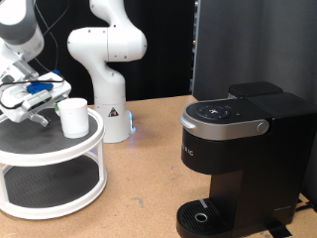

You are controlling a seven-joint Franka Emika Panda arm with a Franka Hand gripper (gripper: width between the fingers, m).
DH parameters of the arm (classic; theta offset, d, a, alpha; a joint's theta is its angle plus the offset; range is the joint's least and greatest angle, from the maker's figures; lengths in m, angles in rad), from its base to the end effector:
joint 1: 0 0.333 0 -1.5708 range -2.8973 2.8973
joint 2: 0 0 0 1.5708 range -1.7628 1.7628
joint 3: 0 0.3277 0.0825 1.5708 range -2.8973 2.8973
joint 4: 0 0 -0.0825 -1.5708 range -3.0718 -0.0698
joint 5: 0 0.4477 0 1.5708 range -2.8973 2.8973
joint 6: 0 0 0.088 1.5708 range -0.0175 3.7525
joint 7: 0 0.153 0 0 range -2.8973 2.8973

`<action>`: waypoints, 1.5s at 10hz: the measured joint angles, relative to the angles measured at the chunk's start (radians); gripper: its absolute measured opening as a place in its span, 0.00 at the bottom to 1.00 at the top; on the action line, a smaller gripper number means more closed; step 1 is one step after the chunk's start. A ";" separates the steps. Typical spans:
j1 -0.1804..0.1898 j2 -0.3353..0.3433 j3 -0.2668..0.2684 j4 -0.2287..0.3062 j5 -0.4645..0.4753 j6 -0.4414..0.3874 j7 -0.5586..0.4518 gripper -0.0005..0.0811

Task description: Make a cup of coffee with the keurig machine

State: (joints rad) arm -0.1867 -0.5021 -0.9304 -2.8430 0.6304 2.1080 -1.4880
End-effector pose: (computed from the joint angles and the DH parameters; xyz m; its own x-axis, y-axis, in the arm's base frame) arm 0.2554 -0.2389 0.2173 0.7959 -0.1779 0.5787 0.2611 -0.7616 -0.5932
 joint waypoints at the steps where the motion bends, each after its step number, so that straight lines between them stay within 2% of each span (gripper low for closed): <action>1: -0.001 0.009 -0.005 0.001 -0.018 -0.012 -0.014 0.99; 6: -0.009 0.016 -0.053 0.017 -0.051 -0.107 -0.039 0.99; 10: -0.018 0.015 -0.054 0.019 -0.050 -0.112 -0.038 0.99; 12: -0.018 0.015 -0.054 0.019 -0.046 -0.112 -0.038 0.95; 13: -0.018 0.015 -0.054 0.019 -0.043 -0.114 -0.038 0.73; 14: -0.018 0.015 -0.055 0.019 -0.041 -0.116 -0.038 0.73; 15: -0.018 0.015 -0.055 0.019 -0.039 -0.120 -0.039 0.50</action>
State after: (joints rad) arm -0.2049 -0.4874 -0.9857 -2.8236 0.5919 1.9880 -1.5269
